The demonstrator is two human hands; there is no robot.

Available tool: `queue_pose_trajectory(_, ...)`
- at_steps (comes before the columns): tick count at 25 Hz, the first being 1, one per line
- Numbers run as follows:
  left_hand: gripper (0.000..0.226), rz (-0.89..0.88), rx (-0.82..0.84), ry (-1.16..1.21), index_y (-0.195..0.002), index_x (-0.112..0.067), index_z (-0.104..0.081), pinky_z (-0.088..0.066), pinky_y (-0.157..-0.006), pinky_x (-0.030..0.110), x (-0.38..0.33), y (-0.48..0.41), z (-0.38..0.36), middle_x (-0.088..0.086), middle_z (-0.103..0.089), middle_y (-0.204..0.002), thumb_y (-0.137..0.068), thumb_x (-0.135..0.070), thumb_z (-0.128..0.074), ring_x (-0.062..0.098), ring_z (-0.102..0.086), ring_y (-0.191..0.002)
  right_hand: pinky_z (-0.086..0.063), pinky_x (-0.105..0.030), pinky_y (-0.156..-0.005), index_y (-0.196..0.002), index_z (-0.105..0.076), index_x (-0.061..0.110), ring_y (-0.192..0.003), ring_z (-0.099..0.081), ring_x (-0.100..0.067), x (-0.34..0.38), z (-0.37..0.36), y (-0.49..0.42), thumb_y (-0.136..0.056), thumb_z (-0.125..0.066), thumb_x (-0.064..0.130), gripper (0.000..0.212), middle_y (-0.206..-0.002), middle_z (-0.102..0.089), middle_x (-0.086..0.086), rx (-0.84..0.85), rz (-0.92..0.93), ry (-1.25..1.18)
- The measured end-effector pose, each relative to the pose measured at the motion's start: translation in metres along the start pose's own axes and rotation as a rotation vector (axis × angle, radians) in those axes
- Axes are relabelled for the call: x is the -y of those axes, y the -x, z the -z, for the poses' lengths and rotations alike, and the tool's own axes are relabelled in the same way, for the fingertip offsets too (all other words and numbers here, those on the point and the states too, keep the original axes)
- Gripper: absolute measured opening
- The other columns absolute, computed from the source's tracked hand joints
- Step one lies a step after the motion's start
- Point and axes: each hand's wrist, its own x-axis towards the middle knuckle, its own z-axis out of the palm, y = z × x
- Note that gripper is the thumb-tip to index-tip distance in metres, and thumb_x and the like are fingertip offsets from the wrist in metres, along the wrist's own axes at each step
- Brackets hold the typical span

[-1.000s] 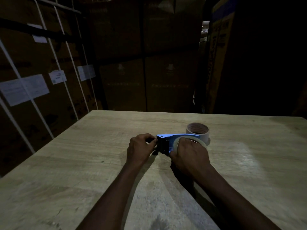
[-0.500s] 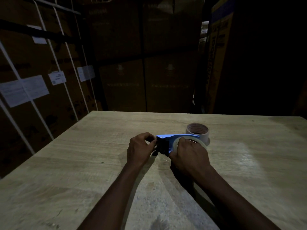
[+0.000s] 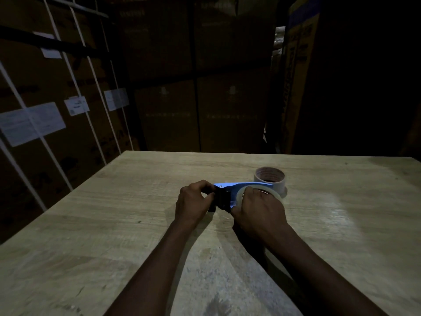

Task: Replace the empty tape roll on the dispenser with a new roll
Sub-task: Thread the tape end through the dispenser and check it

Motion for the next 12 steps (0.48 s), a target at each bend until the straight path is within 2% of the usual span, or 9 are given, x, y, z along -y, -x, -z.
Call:
queue_pose_trajectory(4, 0.018, 0.03, 0.032, -0.033, -0.084, -0.032, -0.072, -0.056, -0.062, 0.031, -0.0007, 0.0013, -0.0003, -0.015, -0.073, -0.082, -0.069, -0.024, -0.071, 0.008, -0.068, -0.062, -0.033, -0.03, -0.059, -0.092, -0.053, 0.011, -0.073, -0.056, -0.021, 0.0002, -0.0003, 0.0008, -0.083, -0.05, 0.042, 0.033, -0.086, -0.065, -0.005, -0.012, 0.014, 0.006)
queue_pose_trajectory(6, 0.017, 0.034, 0.03, -0.075, -0.082, -0.033, -0.071, -0.051, -0.059, 0.026, -0.0012, 0.0017, -0.0002, -0.014, -0.073, -0.079, -0.067, -0.025, -0.072, 0.008, -0.068, -0.067, -0.032, -0.029, -0.058, -0.091, -0.053, 0.011, -0.069, -0.052, -0.019, 0.0001, -0.0002, 0.0013, -0.083, -0.049, 0.043, 0.033, -0.085, -0.065, -0.004, -0.011, 0.016, 0.019)
queue_pose_trajectory(12, 0.014, 0.044, 0.086, -0.188, -0.081, -0.029, -0.071, -0.045, -0.055, 0.025, -0.0019, -0.0007, -0.0011, -0.006, -0.074, -0.079, -0.069, -0.026, -0.069, 0.014, -0.068, -0.077, -0.032, -0.029, -0.058, -0.092, -0.054, 0.011, -0.073, -0.056, -0.021, 0.0006, -0.001, 0.0007, -0.082, -0.05, 0.043, 0.034, -0.086, -0.066, -0.005, -0.015, 0.014, 0.018)
